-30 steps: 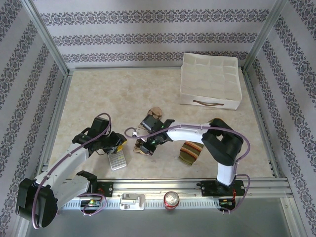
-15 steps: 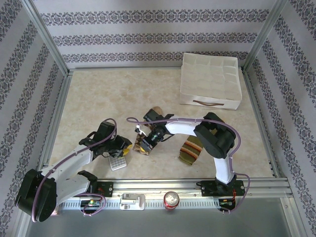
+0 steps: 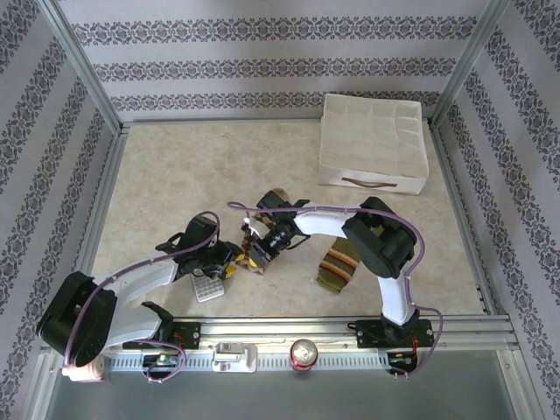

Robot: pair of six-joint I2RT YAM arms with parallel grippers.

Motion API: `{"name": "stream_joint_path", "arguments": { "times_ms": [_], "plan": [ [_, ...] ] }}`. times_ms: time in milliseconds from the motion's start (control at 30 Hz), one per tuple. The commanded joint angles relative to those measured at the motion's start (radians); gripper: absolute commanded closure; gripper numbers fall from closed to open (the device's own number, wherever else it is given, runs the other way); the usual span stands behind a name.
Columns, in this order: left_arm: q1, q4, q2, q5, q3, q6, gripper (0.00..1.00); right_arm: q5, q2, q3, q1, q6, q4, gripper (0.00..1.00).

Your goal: Roll the socks

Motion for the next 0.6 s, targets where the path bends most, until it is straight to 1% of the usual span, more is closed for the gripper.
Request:
{"name": "stream_joint_path", "arguments": {
  "times_ms": [0, 200, 267, 333, 400, 433, 467, 567],
  "plan": [
    [-0.015, 0.092, 0.036, -0.026, -0.005, -0.038, 0.57, -0.035, 0.02, 0.005, -0.01, 0.02, 0.005, 1.0],
    [-0.026, 0.168, 0.117, -0.037, 0.001, -0.065, 0.58, -0.049, 0.023, -0.009, -0.013, 0.035, 0.024, 1.0],
    [-0.031, 0.152, 0.134, -0.038, 0.009, -0.067, 0.62, -0.051, 0.022, -0.012, -0.013, 0.039, 0.031, 1.0],
    [-0.037, 0.125, 0.141, -0.051, 0.016, -0.069, 0.69, -0.05, 0.02, -0.015, -0.014, 0.036, 0.033, 1.0],
    [-0.039, 0.087, 0.146, -0.058, 0.024, -0.071, 0.82, -0.042, 0.013, -0.022, -0.015, 0.031, 0.038, 1.0],
    [-0.038, 0.068, 0.145, -0.061, 0.026, -0.074, 0.91, -0.034, 0.004, -0.03, -0.014, 0.023, 0.046, 1.0],
    [-0.039, 0.045, 0.146, -0.063, 0.028, -0.077, 0.99, -0.025, -0.011, -0.041, -0.014, 0.015, 0.055, 0.96],
    [-0.038, -0.022, 0.136, -0.075, 0.029, -0.09, 1.0, 0.031, -0.095, -0.093, -0.003, -0.052, 0.093, 0.82]
  ]
}}
